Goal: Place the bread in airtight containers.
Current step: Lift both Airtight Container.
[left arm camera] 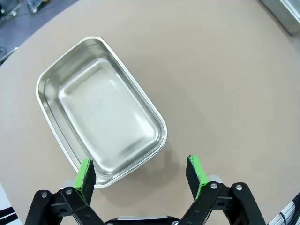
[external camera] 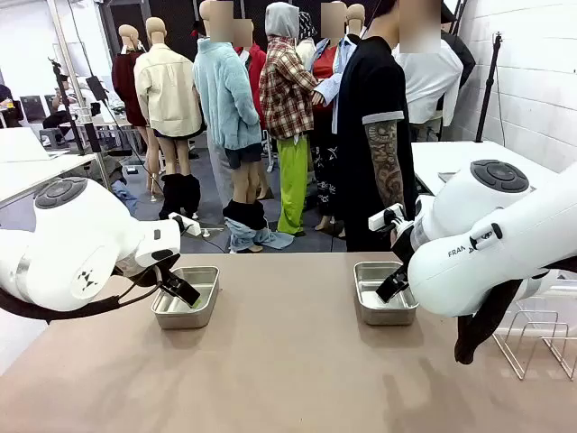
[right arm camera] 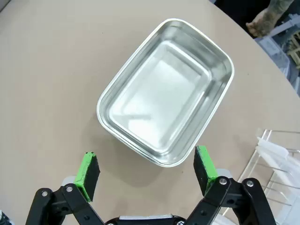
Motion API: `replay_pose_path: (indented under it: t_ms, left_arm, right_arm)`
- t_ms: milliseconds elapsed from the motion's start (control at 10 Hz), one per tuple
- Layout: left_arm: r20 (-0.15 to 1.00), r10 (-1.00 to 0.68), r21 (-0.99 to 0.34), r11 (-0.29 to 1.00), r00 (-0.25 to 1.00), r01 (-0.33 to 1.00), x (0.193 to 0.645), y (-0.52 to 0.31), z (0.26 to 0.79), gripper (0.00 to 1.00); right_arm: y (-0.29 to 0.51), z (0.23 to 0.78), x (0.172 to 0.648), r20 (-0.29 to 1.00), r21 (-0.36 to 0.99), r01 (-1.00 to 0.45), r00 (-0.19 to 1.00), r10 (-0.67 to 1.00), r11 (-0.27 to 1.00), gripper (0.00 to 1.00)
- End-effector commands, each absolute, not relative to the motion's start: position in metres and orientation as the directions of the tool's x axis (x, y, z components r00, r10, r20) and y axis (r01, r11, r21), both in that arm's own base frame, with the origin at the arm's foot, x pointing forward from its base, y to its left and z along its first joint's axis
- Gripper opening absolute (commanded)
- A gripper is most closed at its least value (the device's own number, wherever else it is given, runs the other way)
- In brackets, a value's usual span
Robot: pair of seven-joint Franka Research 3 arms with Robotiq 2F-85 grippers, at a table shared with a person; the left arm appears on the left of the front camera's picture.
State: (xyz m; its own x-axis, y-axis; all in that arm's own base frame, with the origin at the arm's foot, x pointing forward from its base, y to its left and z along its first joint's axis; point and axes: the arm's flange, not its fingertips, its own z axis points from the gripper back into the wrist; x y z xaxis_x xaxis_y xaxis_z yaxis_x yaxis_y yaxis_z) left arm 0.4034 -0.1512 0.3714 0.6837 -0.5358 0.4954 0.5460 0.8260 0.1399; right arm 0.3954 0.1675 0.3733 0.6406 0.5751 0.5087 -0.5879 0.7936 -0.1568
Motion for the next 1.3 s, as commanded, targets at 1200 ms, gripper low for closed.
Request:
replay_pose_path:
  t_ms: [1200]
  left_arm:
    - [0.568, -0.565, 0.256, 0.812, 0.598, 0.524, 0.402, -0.155, 0.437, 1.00]
  right_arm:
    - [0.165, 0.421, 0.379, 0.602, -0.206, -0.508, 0.608, 0.518, 0.836, 1.00]
